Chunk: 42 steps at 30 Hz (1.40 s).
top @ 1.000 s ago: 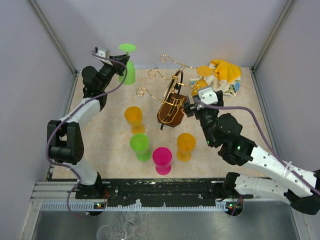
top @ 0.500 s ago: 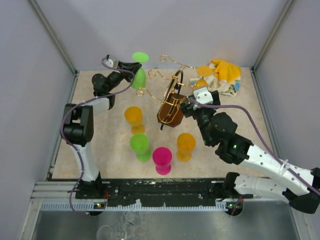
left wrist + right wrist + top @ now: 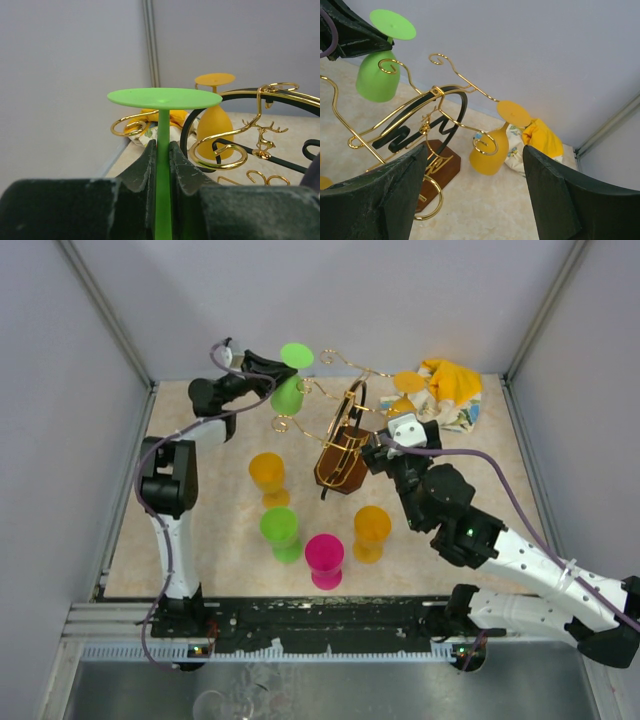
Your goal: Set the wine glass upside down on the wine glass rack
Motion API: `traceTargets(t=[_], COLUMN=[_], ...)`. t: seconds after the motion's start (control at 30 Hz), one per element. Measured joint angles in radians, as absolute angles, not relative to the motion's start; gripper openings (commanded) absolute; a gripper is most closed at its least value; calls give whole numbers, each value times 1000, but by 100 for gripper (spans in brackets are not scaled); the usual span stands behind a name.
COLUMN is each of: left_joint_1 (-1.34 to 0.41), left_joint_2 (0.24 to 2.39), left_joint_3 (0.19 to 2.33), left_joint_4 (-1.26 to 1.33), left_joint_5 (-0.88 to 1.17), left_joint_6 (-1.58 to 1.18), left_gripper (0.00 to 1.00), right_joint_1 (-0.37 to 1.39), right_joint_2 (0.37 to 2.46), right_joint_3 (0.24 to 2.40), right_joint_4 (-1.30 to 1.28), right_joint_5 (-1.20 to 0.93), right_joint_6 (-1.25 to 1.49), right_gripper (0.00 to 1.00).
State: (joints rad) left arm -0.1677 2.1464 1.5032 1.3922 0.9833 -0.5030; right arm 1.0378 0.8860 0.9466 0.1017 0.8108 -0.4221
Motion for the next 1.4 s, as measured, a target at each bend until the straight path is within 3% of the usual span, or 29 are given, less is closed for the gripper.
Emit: traceTargets(t=[0.3, 0.83, 0.93, 1.1, 1.4], left_joint_1=[-168, -178, -188, -202, -227], left_joint_2=[2256, 2399, 2429, 2466, 2519], left_joint_3=[1624, 1794, 1828, 1892, 1987], left_joint_4=[1453, 1500, 1499, 1480, 1439], left_joint_5=[1105, 1136, 1137, 1137, 1131], left_joint_6=[-653, -740, -741, -736, -714], left_gripper=[0, 0, 0, 0, 0], right_joint_1=[1037, 1031, 1031, 1029, 1029], right_joint_2=[888, 937, 939, 943, 981], right_joint_3=[947, 947, 947, 949, 950], right_joint_4=[96, 88, 89, 89, 89], right_joint_5=[811, 811, 811, 810, 811], right_joint_6=[-415, -408, -408, -407, -407], right_gripper=[77, 77, 82, 99, 99])
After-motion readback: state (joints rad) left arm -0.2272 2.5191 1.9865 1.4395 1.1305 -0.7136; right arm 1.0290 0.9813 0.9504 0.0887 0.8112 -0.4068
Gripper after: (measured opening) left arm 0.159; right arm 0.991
